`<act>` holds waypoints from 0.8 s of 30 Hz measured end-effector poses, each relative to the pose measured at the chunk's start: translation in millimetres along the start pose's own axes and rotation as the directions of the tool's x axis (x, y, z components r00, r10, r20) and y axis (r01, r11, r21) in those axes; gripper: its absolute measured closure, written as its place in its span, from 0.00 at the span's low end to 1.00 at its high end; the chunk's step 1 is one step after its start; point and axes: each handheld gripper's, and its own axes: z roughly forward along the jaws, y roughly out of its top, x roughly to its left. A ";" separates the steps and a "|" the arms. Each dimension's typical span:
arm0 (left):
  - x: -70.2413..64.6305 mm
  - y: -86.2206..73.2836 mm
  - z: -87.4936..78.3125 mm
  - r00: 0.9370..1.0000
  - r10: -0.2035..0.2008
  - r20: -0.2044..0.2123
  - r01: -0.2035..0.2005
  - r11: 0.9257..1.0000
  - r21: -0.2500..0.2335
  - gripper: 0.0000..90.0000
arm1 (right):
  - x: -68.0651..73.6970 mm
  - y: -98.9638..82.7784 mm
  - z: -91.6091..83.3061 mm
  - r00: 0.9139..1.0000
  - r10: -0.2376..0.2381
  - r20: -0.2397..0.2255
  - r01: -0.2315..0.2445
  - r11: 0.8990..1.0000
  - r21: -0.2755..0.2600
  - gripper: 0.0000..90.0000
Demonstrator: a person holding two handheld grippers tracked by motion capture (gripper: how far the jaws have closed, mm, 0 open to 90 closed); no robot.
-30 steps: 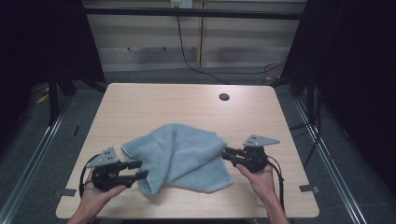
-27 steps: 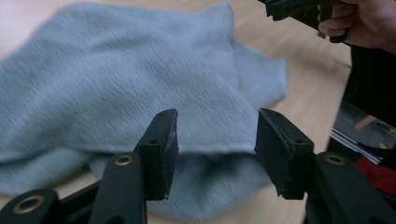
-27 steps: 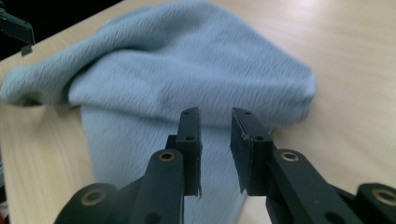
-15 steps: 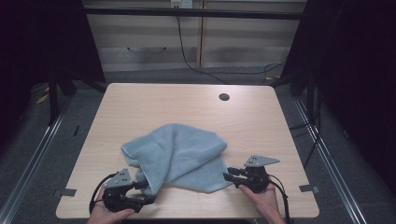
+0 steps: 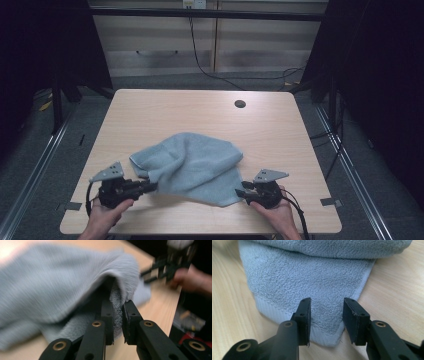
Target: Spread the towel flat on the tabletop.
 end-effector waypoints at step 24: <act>54.5 53.1 -8.9 0.984 -0.080 -0.158 0.057 0.988 -0.144 0.91 | -11.5 2.4 0.9 0.996 0.001 0.089 -0.001 1.000 0.004 0.95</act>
